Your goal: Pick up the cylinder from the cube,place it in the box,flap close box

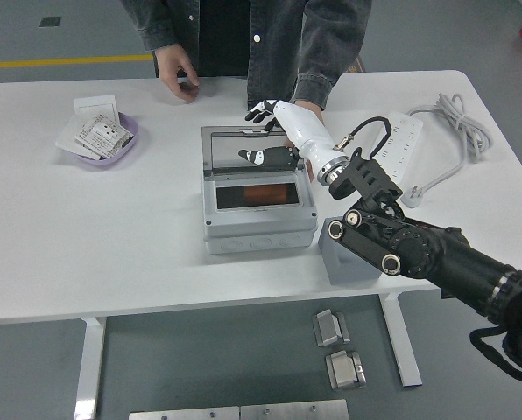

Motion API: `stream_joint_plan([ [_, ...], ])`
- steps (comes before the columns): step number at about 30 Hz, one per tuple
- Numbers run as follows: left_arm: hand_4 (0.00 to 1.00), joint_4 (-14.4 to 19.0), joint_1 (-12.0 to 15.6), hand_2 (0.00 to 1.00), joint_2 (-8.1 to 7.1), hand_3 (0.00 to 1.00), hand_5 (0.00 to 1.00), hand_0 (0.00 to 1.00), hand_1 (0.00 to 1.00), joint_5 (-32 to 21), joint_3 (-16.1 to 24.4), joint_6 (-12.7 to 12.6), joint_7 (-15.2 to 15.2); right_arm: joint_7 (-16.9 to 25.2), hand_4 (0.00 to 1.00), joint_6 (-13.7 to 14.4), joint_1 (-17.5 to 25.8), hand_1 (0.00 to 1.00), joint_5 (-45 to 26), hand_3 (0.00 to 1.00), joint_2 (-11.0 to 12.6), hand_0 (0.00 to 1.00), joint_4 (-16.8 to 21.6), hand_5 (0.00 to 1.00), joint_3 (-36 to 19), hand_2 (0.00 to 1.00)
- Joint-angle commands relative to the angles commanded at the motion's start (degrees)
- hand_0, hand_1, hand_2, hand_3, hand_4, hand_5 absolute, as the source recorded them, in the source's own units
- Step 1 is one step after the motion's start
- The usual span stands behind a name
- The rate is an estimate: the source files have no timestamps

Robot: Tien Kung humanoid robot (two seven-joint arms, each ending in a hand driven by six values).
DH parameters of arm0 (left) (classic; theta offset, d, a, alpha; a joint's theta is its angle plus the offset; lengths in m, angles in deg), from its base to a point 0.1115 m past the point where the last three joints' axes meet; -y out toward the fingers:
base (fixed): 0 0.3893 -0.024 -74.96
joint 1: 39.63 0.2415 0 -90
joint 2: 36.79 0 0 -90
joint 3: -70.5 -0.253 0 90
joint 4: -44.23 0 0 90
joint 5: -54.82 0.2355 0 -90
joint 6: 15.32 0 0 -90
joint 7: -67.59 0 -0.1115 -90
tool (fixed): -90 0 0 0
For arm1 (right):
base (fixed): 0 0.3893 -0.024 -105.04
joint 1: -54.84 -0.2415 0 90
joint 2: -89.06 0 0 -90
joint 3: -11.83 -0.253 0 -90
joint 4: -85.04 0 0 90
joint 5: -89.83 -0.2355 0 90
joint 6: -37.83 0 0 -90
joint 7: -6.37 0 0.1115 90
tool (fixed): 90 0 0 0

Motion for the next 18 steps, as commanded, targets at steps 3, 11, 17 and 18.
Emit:
stream_joint_plan([
  [3, 0.690, 0.0, 0.1, 0.529, 0.02, 0.658, 0.322, 0.649, 0.644, 0.0, 0.1, 0.0, 0.0, -0.4, 0.912, 0.2, 1.0, 0.573, 0.5, 0.662, 2.0, 0.635, 3.5, 0.259, 0.5, 0.664],
  [11, 0.687, 0.0, 0.7, 0.528, 0.09, 0.656, 0.320, 0.649, 0.644, -0.3, 0.3, -0.1, -0.2, -0.2, 0.905, 1.9, 3.6, 0.568, -0.1, 0.660, 5.2, 0.639, 10.7, 0.290, 2.5, 0.670],
  [17, 0.687, 0.0, 1.0, 0.528, 0.09, 0.656, 0.321, 0.649, 0.644, -0.4, 0.5, -0.2, -0.2, -0.2, 0.917, 3.3, 6.4, 0.575, -0.6, 0.656, 7.1, 0.635, 15.5, 0.313, 3.0, 0.683],
  [18, 0.687, 0.0, 1.1, 0.528, 0.12, 0.656, 0.321, 0.649, 0.644, -0.5, 0.5, -0.2, -0.2, -0.3, 0.917, 3.5, 6.9, 0.575, -0.5, 0.656, 7.5, 0.635, 16.5, 0.313, 3.1, 0.683],
])
